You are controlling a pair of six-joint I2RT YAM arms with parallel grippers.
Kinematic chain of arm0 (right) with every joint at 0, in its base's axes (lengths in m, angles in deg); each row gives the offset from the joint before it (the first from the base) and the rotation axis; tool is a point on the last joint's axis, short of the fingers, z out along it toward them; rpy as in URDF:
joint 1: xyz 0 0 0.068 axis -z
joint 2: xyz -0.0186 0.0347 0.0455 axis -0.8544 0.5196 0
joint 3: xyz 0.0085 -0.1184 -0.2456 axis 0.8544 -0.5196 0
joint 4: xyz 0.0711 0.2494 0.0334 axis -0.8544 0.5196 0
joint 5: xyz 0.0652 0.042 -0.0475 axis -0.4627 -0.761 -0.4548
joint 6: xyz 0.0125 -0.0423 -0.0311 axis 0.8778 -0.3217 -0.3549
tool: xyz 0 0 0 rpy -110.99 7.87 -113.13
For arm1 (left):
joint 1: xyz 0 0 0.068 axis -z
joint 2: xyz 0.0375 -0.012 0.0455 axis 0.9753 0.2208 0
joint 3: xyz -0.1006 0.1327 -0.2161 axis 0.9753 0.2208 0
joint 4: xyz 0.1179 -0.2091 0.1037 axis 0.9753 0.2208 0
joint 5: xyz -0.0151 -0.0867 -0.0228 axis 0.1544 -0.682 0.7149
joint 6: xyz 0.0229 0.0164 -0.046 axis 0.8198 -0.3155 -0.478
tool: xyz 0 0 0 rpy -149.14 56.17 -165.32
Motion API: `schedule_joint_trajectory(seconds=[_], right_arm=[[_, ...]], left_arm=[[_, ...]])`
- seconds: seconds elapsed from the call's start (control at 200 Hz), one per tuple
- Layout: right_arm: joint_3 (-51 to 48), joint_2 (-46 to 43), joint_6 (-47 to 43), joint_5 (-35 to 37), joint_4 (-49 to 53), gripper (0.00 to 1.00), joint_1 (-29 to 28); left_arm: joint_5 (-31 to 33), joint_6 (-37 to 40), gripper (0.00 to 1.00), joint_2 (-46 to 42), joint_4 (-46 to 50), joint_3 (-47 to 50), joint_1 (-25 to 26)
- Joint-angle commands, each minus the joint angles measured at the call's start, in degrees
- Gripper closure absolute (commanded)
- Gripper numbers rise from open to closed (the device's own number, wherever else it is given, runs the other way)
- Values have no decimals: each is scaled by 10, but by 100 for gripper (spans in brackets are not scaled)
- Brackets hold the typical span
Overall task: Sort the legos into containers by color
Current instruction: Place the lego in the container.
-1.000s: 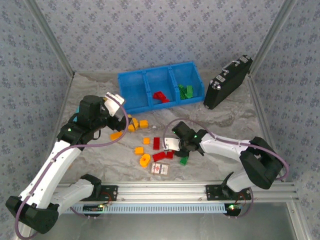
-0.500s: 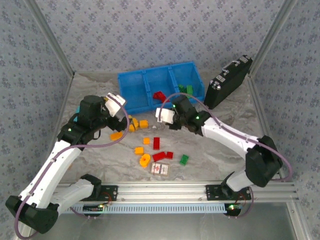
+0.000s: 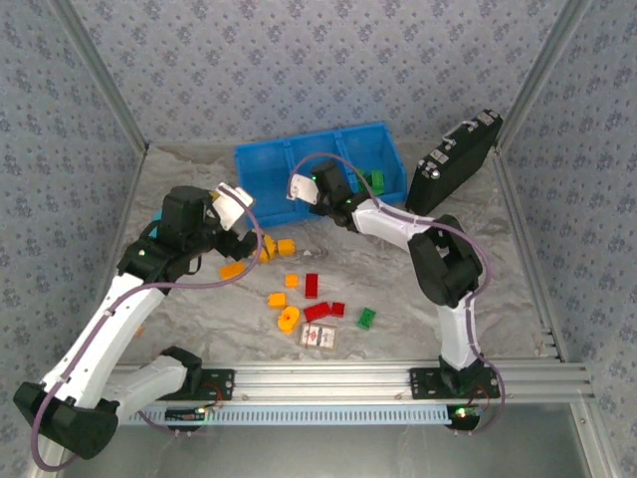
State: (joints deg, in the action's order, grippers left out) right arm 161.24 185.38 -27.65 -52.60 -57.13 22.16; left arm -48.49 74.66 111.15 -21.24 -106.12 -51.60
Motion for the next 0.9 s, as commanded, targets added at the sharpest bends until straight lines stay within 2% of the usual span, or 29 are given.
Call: schedule_joint_trajectory(seconds=[0.0,0.185,0.345,0.5,0.565,0.615,0.715,0.845,0.895], right_arm=[[38,19,14,19,-26,71,14],[63,36,17,0,-21,50,20],[80,23,28,-24,30,50,19],[40,-55,69,-25,71,51,15],[21,-103,126,-22,118,50,14],[23,-136,209,4,189,49,13],[19,-199,356,26,340,56,12],[-89,-319,470,105,391,54,-28],[-122,-366,545,140,419,55,-40]], left_arm=[[7,13,0,5,14,-25,4],[5,14,0,21,14,-31,4],[2,15,0,28,13,-32,4],[-8,10,0,23,11,-30,4],[-9,10,0,18,6,-25,4],[-5,11,0,17,1,-24,4],[-6,6,0,17,-5,-24,4],[-10,-1,0,18,-19,-20,4],[-9,-7,0,19,-27,-21,4]])
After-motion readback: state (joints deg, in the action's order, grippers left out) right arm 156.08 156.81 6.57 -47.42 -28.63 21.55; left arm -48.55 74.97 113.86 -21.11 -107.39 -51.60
